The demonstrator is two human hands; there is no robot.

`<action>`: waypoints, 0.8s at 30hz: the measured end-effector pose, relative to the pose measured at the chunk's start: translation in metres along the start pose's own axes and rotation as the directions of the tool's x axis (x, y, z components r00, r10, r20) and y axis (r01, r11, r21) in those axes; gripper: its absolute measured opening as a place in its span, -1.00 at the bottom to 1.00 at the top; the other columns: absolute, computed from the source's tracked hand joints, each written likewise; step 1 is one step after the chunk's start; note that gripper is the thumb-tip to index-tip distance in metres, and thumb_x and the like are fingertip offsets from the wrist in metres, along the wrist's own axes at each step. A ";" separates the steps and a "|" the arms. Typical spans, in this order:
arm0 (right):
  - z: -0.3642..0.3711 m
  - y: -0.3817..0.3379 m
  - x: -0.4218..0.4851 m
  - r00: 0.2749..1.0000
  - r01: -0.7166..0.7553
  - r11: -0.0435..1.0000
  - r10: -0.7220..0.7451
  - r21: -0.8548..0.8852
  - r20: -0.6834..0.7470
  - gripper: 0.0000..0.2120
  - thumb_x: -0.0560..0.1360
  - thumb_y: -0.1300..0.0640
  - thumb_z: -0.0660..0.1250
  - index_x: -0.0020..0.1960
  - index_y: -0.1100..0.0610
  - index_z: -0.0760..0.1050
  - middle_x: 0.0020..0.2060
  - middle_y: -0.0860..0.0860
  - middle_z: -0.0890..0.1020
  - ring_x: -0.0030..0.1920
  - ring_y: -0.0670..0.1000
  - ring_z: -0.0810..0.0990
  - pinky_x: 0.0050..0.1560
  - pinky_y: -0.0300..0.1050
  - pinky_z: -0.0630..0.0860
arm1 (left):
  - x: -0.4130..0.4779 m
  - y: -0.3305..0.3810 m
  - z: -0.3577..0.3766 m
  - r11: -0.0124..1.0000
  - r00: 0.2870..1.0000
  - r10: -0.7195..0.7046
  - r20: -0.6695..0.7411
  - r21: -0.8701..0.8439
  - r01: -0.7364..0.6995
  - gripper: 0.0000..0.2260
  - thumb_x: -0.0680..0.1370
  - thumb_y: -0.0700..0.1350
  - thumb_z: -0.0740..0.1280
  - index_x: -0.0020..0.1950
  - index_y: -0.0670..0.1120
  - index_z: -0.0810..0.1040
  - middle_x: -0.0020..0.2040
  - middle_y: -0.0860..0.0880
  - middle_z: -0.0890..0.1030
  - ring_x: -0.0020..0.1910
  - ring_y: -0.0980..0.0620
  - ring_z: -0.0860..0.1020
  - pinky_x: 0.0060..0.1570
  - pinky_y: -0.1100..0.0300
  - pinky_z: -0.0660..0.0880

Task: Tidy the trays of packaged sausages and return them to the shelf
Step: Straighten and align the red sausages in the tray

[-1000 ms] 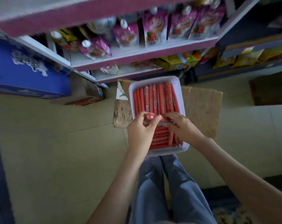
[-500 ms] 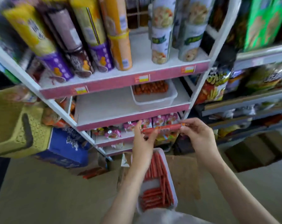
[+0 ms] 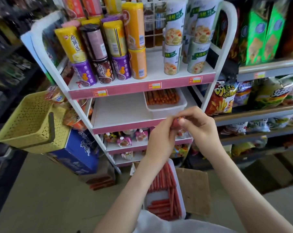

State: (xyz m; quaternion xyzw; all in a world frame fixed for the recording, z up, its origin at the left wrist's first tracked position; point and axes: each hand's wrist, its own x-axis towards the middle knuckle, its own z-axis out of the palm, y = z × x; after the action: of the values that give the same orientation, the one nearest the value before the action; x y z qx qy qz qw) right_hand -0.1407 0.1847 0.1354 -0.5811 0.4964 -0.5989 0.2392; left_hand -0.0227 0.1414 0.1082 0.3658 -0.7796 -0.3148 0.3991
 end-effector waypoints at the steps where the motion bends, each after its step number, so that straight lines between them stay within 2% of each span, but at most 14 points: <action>1: 0.001 0.001 -0.002 1.000 -0.017 0.997 0.016 0.073 0.019 -0.91 0.47 0.26 0.31 -0.07 0.14 0.56 -0.23 -0.09 0.57 -0.19 -0.13 0.58 -0.15 -0.27 0.51 | -0.002 -0.002 0.001 1.000 1.000 0.011 0.004 0.011 -0.011 -0.83 0.59 -0.20 0.25 0.16 -0.08 0.52 -0.01 -0.01 0.62 -0.02 0.09 0.55 -0.06 0.22 0.49; 3: 0.001 0.004 -0.004 0.997 -0.047 0.988 0.037 0.150 0.066 -0.91 0.48 0.27 0.28 -0.06 0.21 0.55 -0.26 -0.12 0.57 -0.22 -0.14 0.58 -0.16 -0.29 0.50 | -0.006 -0.008 0.002 0.999 1.000 0.010 0.001 0.043 -0.010 -0.86 0.59 -0.21 0.24 0.11 -0.12 0.53 -0.03 -0.04 0.62 -0.04 0.04 0.56 -0.08 0.16 0.49; 7: 0.004 0.011 -0.007 0.993 -0.074 0.991 0.064 0.109 0.096 -0.93 0.46 0.25 0.30 -0.08 0.17 0.55 -0.24 -0.11 0.60 -0.21 -0.11 0.59 -0.15 -0.22 0.51 | -0.012 -0.009 0.000 0.998 1.000 -0.028 -0.009 0.047 0.028 -0.86 0.59 -0.20 0.23 0.12 -0.10 0.52 -0.03 -0.03 0.62 -0.03 0.04 0.56 -0.07 0.15 0.50; 9: 0.005 0.017 -0.008 0.991 -0.084 0.996 0.084 0.001 0.100 -0.80 0.42 0.20 0.36 0.02 0.02 0.56 -0.15 -0.09 0.60 -0.11 -0.08 0.58 -0.05 -0.20 0.50 | -0.013 -0.009 -0.001 0.996 0.997 -0.082 0.000 0.024 0.082 -0.83 0.60 -0.17 0.24 0.18 -0.07 0.49 -0.01 0.00 0.62 -0.03 0.07 0.57 -0.06 0.16 0.51; 11: 0.002 0.026 -0.009 0.978 -0.068 0.988 0.094 -0.139 0.186 -0.55 0.37 0.10 0.43 0.22 -0.13 0.46 0.05 -0.12 0.57 0.10 -0.09 0.52 0.13 -0.23 0.44 | -0.013 -0.004 -0.003 0.958 0.971 -0.240 -0.006 -0.166 0.236 -0.75 0.60 -0.13 0.27 0.28 -0.03 0.41 0.04 0.02 0.61 -0.01 0.08 0.60 -0.03 0.16 0.54; 12: 0.001 0.030 -0.011 0.965 -0.045 0.981 0.091 -0.189 0.245 -0.45 0.36 -0.01 0.46 0.31 -0.18 0.38 0.15 -0.16 0.52 0.19 -0.10 0.46 0.20 -0.25 0.39 | -0.011 -0.002 -0.005 0.876 0.934 -0.356 -0.003 -0.350 0.333 -0.71 0.58 -0.12 0.29 0.29 -0.01 0.37 0.04 0.01 0.61 0.00 0.05 0.61 -0.01 0.13 0.56; 13: -0.001 0.034 -0.013 0.952 -0.006 0.974 0.074 -0.226 0.296 -0.39 0.36 -0.14 0.45 0.36 -0.18 0.33 0.21 -0.19 0.48 0.25 -0.10 0.41 0.25 -0.24 0.35 | -0.008 0.000 -0.007 0.717 0.879 -0.477 0.030 -0.564 0.409 -0.72 0.58 -0.13 0.31 0.26 -0.01 0.35 0.02 0.00 0.61 0.00 0.00 0.63 -0.03 0.08 0.58; 14: -0.002 0.038 -0.016 0.939 0.048 0.968 0.040 -0.248 0.341 -0.36 0.37 -0.23 0.42 0.39 -0.15 0.33 0.26 -0.20 0.45 0.29 -0.09 0.37 0.29 -0.23 0.31 | -0.003 -0.001 -0.010 0.503 0.822 -0.562 0.094 -0.749 0.431 -0.73 0.57 -0.18 0.30 0.23 -0.03 0.34 -0.02 -0.03 0.61 -0.02 -0.05 0.63 -0.08 0.05 0.60; 15: -0.002 0.041 -0.018 0.929 0.099 0.960 0.006 -0.263 0.370 -0.38 0.38 -0.25 0.39 0.39 -0.13 0.35 0.30 -0.20 0.43 0.32 -0.09 0.34 0.33 -0.22 0.27 | 0.002 -0.003 -0.013 0.320 0.780 -0.609 0.146 -0.854 0.410 -0.74 0.57 -0.22 0.29 0.21 -0.06 0.33 -0.05 -0.07 0.60 -0.04 -0.08 0.63 -0.15 0.04 0.61; 16: -0.001 0.042 -0.019 0.927 0.134 0.953 -0.023 -0.273 0.375 -0.43 0.40 -0.22 0.38 0.37 -0.14 0.39 0.33 -0.20 0.41 0.35 -0.10 0.32 0.36 -0.24 0.23 | 0.005 -0.004 -0.016 0.200 0.756 -0.627 0.188 -0.899 0.389 -0.72 0.57 -0.26 0.28 0.24 -0.11 0.31 -0.05 -0.12 0.59 -0.06 -0.09 0.63 -0.19 0.05 0.61; 19: 0.005 0.037 -0.016 0.944 0.243 0.910 -0.141 -0.337 0.299 -0.65 0.45 -0.02 0.34 0.23 -0.14 0.47 0.27 -0.22 0.44 0.31 -0.10 0.36 0.35 -0.28 0.23 | 0.005 -0.003 -0.022 0.050 0.761 -0.562 0.324 -0.905 0.422 -0.73 0.59 -0.24 0.25 0.28 -0.23 0.36 -0.09 -0.18 0.60 -0.17 -0.06 0.65 -0.29 0.14 0.59; 21: 0.009 0.036 -0.013 0.943 0.276 0.897 -0.183 -0.346 0.278 -0.77 0.47 0.07 0.29 0.13 -0.07 0.49 0.21 -0.21 0.49 0.29 -0.20 0.38 0.33 -0.29 0.26 | 0.003 -0.003 -0.018 0.112 0.725 -0.564 0.395 -0.833 0.541 -0.70 0.59 -0.11 0.25 0.25 -0.26 0.40 -0.10 -0.14 0.63 -0.19 -0.01 0.65 -0.29 0.18 0.59; 23: 0.009 0.034 -0.013 0.963 0.189 0.930 -0.113 -0.315 0.243 -0.84 0.49 0.11 0.29 0.05 -0.06 0.50 0.14 -0.27 0.53 0.23 -0.31 0.41 0.27 -0.32 0.32 | 0.002 -0.004 -0.016 0.393 0.690 -0.637 0.343 -0.626 0.674 -0.46 0.55 0.16 0.27 0.40 -0.13 0.28 0.16 -0.13 0.58 0.08 -0.04 0.61 0.02 0.04 0.58; 24: 0.008 0.032 -0.013 0.971 0.120 0.949 -0.051 -0.290 0.233 -0.85 0.51 0.14 0.30 0.02 -0.09 0.50 0.08 -0.29 0.55 0.16 -0.32 0.45 0.19 -0.36 0.36 | 0.001 -0.007 -0.015 0.560 0.710 -0.656 0.256 -0.465 0.685 -0.37 0.51 0.27 0.23 0.47 -0.01 0.18 0.31 -0.10 0.49 0.24 -0.04 0.52 0.20 -0.03 0.49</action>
State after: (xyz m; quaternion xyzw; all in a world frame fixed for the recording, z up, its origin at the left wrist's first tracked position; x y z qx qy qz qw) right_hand -0.1399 0.1803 0.1002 -0.6952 0.5265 -0.4569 0.1753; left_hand -0.0083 0.1339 0.1100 0.5010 -0.4732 -0.6537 0.3127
